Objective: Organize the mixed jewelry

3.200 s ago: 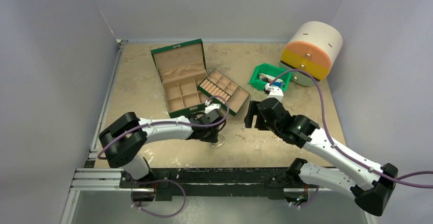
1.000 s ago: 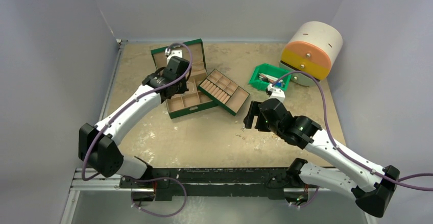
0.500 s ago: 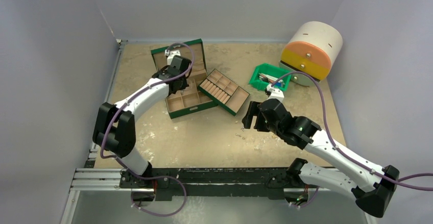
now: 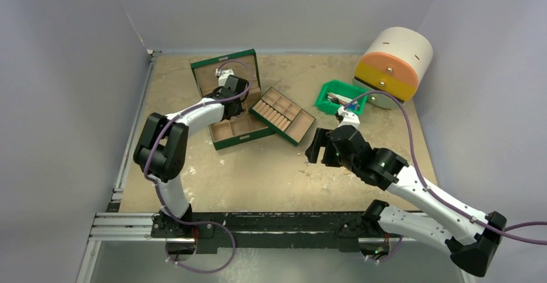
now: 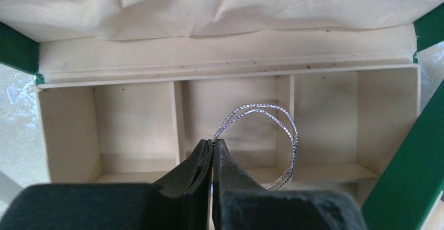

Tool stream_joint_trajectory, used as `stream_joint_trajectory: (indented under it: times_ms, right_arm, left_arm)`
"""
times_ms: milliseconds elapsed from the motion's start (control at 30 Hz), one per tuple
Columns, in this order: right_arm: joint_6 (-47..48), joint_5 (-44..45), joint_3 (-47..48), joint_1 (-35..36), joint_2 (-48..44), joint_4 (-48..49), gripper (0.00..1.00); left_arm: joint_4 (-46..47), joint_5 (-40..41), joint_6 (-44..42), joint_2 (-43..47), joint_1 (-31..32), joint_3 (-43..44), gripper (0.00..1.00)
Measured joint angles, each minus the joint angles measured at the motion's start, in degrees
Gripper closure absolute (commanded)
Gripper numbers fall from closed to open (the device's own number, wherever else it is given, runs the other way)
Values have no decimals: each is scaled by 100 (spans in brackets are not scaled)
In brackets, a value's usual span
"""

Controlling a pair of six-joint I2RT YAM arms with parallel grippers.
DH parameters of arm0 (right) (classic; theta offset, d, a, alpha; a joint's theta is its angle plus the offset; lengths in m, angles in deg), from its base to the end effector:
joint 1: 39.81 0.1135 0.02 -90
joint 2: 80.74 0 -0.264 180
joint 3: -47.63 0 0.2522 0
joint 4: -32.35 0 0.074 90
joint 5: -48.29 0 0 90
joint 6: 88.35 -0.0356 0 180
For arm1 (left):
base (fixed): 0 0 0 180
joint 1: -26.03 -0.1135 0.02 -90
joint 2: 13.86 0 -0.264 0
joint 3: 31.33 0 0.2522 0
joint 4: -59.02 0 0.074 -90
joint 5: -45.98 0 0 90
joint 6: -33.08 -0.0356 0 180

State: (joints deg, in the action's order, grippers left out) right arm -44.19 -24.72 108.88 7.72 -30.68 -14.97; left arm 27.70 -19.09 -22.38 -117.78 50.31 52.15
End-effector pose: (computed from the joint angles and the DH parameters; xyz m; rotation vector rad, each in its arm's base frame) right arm 0.1327 0.1296 0.3011 0.1362 2.2296 0.5952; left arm 0.3577 -0.1449 0.1982 -0.3907 2.3316 0.0526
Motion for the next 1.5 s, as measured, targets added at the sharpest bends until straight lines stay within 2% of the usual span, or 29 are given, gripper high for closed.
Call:
stream_joint_trajectory:
  times_ms: [700, 933, 1033, 1233, 1500]
  right_arm:
    - [0, 0, 0, 0, 52, -42, 16]
    - [0, -4, 0, 0, 55, -42, 16]
    - [0, -4, 0, 0, 55, -42, 16]
    - [0, -2, 0, 0, 55, -42, 16]
    - [52, 22, 9, 0, 68, -42, 15]
  left_arm:
    - [332, 122, 37, -376, -140, 2, 100]
    - [328, 120, 35, -398, -140, 4, 77]
    - [326, 103, 37, -398, -140, 4, 70]
    - [262, 33, 37, -212, -140, 7, 66]
    - [92, -264, 35, 1029, -140, 55, 63]
